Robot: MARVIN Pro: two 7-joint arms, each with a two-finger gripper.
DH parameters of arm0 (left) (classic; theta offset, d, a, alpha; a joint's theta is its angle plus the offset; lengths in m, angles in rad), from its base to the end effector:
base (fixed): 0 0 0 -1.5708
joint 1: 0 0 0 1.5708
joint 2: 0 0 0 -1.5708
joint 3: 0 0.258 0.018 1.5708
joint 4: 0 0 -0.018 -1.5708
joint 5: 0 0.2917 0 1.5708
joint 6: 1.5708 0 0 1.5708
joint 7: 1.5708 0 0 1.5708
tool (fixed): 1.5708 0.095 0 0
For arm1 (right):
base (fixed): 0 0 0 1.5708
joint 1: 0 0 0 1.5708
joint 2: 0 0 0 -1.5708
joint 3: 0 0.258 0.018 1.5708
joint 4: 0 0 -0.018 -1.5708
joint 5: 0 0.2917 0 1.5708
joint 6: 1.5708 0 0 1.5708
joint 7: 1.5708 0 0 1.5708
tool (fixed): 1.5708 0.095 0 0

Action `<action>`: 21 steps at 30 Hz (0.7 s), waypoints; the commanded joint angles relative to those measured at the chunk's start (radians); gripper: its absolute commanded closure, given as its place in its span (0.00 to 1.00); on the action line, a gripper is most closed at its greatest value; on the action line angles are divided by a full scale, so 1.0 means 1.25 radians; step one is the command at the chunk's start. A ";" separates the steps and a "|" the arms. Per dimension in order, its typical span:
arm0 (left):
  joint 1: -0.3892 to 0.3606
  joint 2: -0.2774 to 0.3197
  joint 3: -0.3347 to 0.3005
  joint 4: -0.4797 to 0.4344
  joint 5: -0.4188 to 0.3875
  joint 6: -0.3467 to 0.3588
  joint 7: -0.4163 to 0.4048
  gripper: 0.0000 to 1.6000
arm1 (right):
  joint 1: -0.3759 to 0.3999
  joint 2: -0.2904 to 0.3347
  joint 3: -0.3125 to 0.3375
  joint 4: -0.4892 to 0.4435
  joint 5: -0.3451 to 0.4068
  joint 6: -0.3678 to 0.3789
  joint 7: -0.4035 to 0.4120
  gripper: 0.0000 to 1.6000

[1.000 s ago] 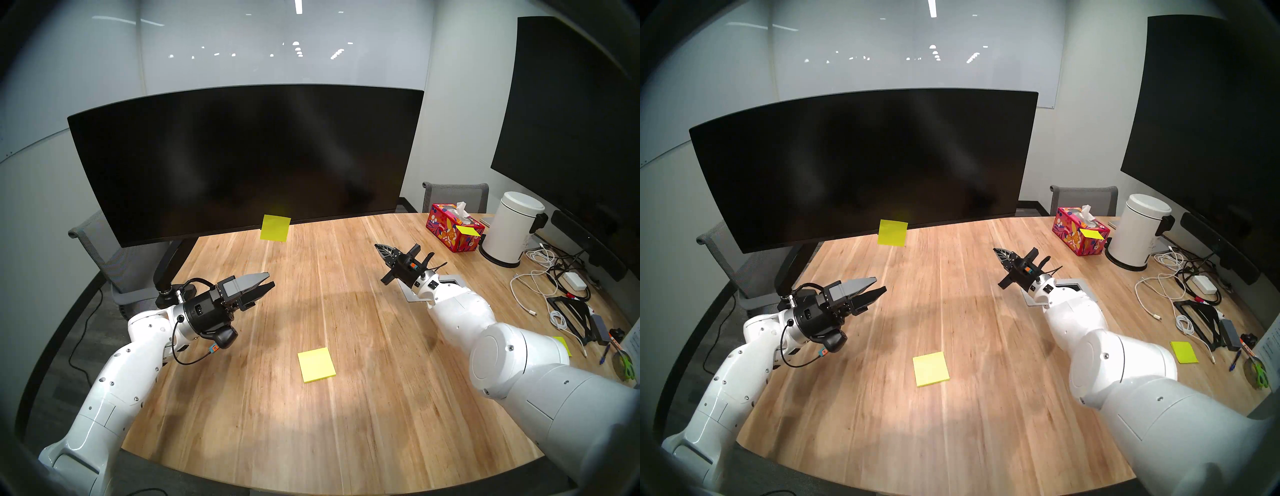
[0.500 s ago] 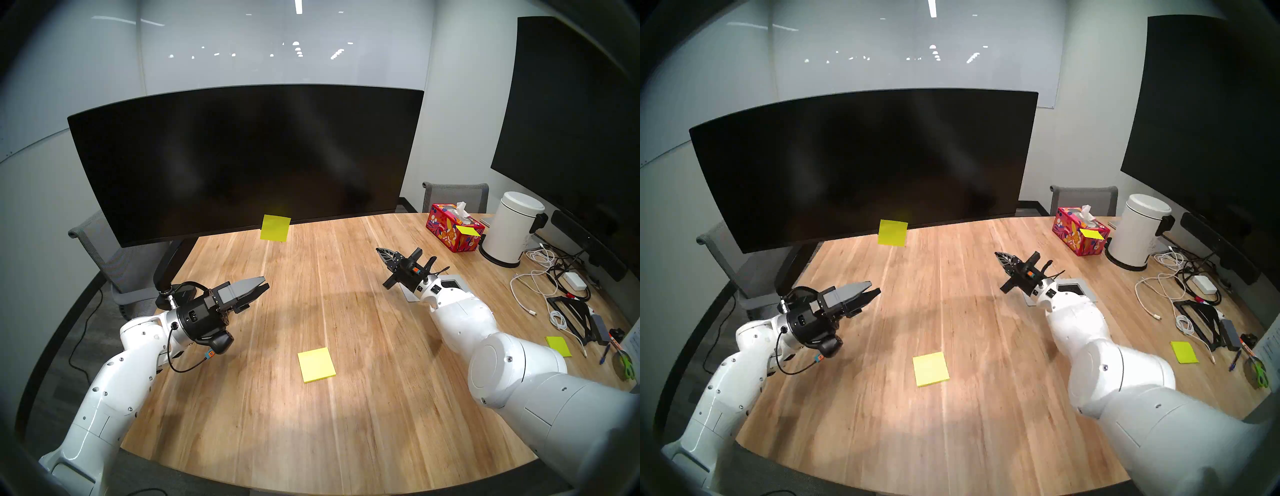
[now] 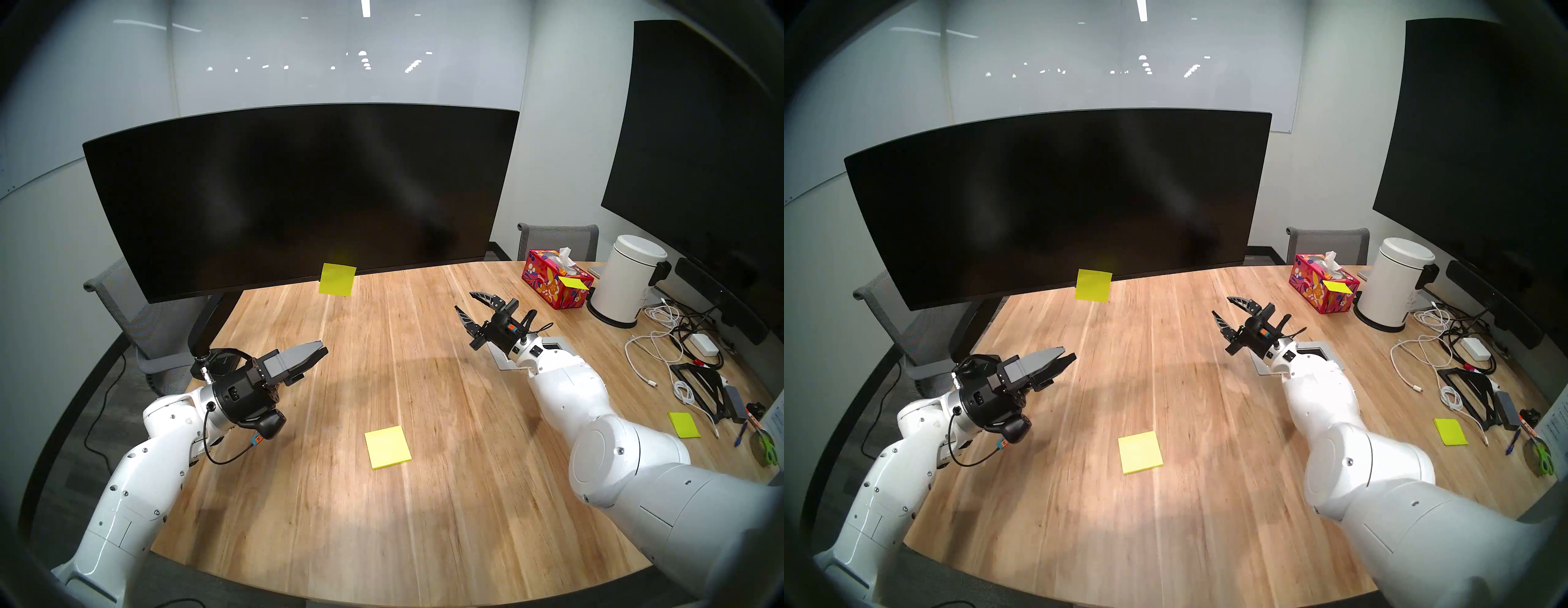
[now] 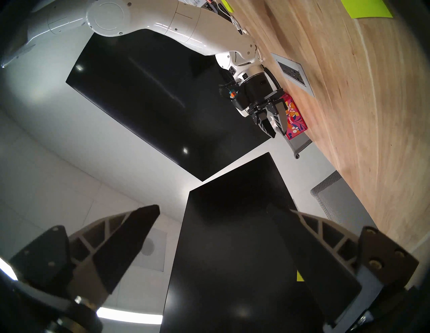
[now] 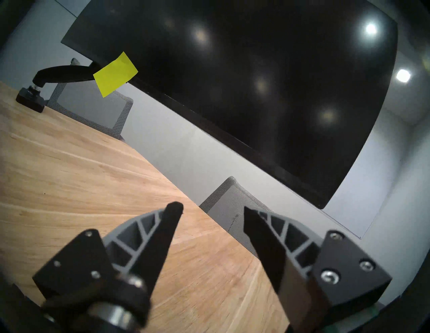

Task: Peel one sticky note off the pad and stick it onto the monitor, then press it flat

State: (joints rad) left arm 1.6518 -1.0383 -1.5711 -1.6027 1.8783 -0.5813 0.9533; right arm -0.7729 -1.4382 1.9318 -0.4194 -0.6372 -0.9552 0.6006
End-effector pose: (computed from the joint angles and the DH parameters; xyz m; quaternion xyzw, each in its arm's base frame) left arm 0.3367 0.0569 -0.2273 0.0397 0.5978 -0.6617 0.4508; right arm 0.5253 -0.0542 -0.2676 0.5043 0.4028 0.7638 0.0025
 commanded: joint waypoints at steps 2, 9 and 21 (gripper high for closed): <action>0.020 -0.009 -0.015 -0.037 -0.002 0.021 -0.004 0.00 | -0.017 -0.010 0.009 -0.066 0.035 -0.004 0.024 0.27; 0.037 -0.015 -0.025 -0.053 -0.002 0.035 -0.011 0.00 | -0.045 -0.019 0.019 -0.119 0.059 -0.004 0.052 0.27; 0.064 -0.027 -0.041 -0.081 -0.001 0.057 -0.028 0.00 | -0.107 -0.042 0.035 -0.238 0.110 -0.004 0.105 0.27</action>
State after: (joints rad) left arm 1.7165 -1.0614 -1.6090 -1.6644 1.8782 -0.5282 0.9277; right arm -0.8774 -1.4711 1.9697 -0.6167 -0.5530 -0.9558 0.7094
